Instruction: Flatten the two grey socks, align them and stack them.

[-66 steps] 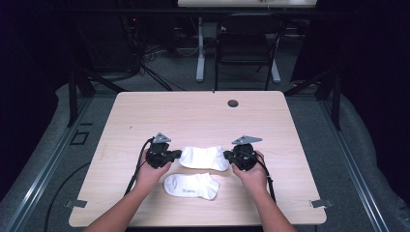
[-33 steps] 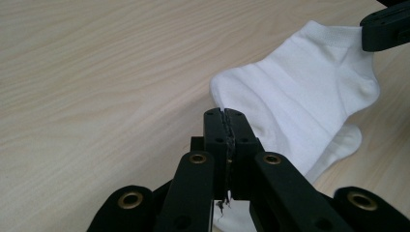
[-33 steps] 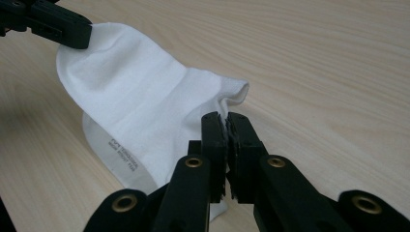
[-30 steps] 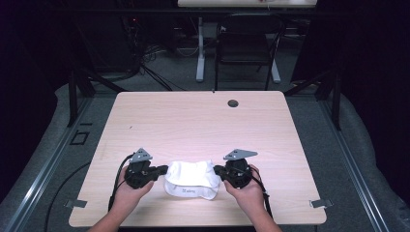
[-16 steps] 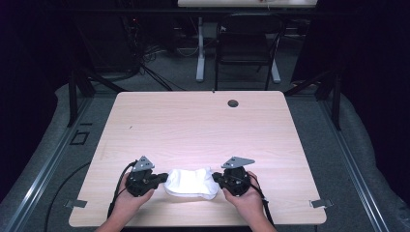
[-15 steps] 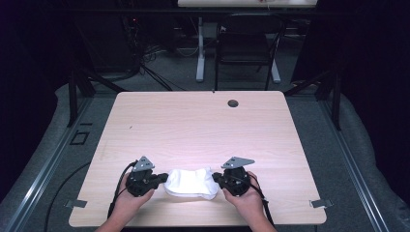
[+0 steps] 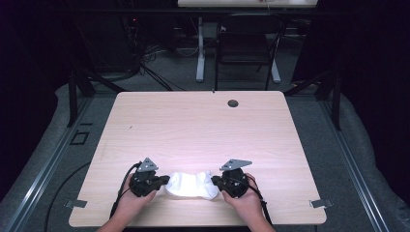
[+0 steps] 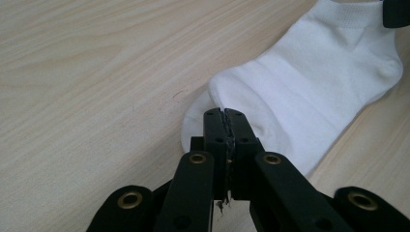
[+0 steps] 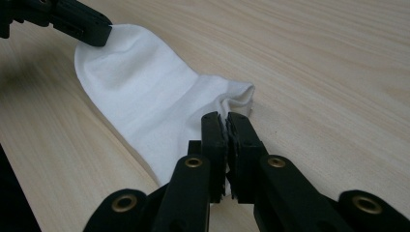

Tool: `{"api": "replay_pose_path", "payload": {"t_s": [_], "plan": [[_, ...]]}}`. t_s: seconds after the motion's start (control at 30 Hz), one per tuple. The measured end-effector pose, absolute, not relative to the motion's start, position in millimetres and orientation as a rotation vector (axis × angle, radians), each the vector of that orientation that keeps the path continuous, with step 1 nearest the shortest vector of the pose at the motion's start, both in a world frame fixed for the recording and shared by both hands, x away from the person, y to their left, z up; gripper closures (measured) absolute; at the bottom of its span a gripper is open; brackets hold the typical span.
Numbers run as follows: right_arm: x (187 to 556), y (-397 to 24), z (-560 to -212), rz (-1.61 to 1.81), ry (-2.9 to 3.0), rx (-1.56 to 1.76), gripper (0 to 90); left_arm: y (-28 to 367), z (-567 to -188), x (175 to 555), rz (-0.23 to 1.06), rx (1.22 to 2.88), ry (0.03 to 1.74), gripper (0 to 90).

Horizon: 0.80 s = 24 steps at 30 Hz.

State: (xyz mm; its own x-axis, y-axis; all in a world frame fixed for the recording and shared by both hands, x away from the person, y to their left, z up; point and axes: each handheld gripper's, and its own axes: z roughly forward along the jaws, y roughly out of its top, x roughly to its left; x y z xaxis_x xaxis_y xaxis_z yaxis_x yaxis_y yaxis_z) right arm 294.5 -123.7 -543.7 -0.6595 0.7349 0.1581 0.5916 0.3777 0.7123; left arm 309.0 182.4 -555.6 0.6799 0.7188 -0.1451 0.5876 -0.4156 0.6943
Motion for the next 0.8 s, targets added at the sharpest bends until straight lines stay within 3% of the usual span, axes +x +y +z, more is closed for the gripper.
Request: {"api": "replay_pose_path", "payload": {"t_s": [0.8], "plan": [[298.9,-124.5,-550.7,1.109,2.463,1.208,86.4,181.0,-564.9,312.0,0.211,2.179,1.015,88.3]]}}
